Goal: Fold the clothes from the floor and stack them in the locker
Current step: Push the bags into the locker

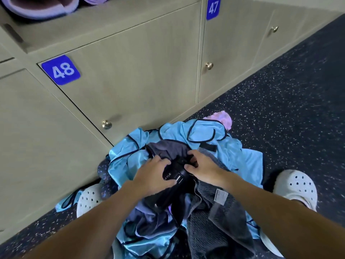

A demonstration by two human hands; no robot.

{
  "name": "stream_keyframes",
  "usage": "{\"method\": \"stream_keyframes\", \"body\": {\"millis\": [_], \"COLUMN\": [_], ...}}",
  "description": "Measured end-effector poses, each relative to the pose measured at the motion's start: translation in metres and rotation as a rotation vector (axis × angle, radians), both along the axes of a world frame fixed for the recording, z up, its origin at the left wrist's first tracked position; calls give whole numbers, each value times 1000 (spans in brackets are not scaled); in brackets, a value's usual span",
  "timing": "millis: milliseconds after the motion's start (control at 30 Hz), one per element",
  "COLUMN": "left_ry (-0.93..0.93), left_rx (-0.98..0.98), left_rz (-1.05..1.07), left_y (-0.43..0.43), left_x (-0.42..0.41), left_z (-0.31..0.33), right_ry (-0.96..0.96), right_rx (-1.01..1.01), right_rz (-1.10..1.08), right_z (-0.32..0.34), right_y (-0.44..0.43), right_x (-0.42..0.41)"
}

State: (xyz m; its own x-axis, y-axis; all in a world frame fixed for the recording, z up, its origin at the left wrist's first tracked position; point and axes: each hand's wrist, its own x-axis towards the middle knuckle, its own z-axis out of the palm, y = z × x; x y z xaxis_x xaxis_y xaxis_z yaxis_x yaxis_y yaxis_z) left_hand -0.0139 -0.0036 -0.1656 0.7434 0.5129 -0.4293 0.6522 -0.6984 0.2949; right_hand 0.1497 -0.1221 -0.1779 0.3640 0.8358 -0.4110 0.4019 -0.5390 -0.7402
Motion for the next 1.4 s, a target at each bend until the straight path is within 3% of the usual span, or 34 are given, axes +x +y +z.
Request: {"method": "stream_keyframes", "body": {"millis": [100, 167, 267, 433, 633, 767, 833, 1133, 1400], "left_ry": [-75, -70, -39, -291, -203, -159, -166, -284, -349], "left_rx": [67, 5, -85, 20, 108, 91, 37, -190, -170], "left_rz": [10, 50, 64, 191, 474, 640, 696, 766, 739], "left_y": [7, 10, 12, 25, 64, 92, 102, 119, 103], "left_x": [13, 20, 18, -8, -78, -127, -139, -140, -141], "left_z": [-6, -11, -22, -19, -9, -27, -37, -65, -36], "right_ry": [-105, -182, -261, -372, -334, -457, -464, -587, -445], "right_rx": [98, 108, 66, 194, 301, 127, 12, -117, -62], "right_rz": [-91, -108, -21, 42, 344, 656, 713, 744, 681], "right_z": [-4, -8, -15, -17, -6, -14, -19, -36, -20], "right_y": [11, 18, 27, 70, 126, 149, 159, 168, 156], "right_x": [12, 23, 32, 9, -54, -89, -99, -105, -91]}}
